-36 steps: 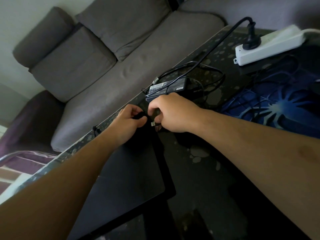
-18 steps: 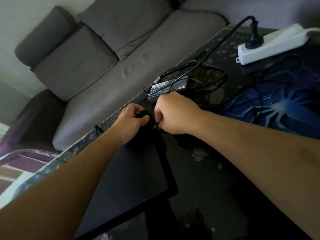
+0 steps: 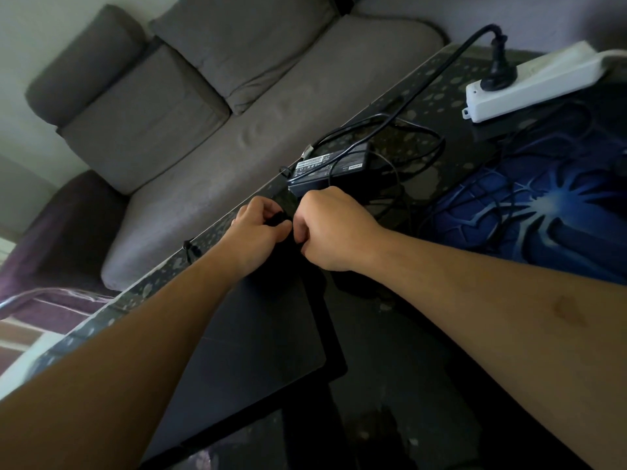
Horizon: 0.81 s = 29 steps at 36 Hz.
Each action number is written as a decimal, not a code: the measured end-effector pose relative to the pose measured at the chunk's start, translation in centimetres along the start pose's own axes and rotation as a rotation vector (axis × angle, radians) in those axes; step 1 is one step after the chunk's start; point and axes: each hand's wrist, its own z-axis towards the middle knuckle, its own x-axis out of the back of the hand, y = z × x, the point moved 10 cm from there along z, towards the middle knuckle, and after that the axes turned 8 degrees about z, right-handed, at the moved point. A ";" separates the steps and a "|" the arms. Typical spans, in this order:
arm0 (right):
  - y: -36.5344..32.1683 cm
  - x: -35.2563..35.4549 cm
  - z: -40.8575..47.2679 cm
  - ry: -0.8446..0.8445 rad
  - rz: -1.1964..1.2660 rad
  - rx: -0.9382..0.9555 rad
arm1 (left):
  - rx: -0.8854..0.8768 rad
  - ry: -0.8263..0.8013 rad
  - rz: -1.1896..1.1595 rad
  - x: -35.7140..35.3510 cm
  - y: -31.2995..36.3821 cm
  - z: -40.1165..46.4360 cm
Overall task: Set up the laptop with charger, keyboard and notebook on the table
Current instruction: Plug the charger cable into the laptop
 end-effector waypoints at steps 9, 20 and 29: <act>-0.6 0.1 -0.9 0.032 -0.095 0.044 | 0.005 0.026 0.050 0.1 0.5 -0.5; -3.0 1.2 -2.7 -0.080 -0.232 -0.005 | -0.113 0.095 0.123 1.0 1.7 -4.5; -7.4 -0.4 -7.9 -0.225 -0.293 -0.096 | 0.001 0.032 -0.013 4.1 -3.2 -14.0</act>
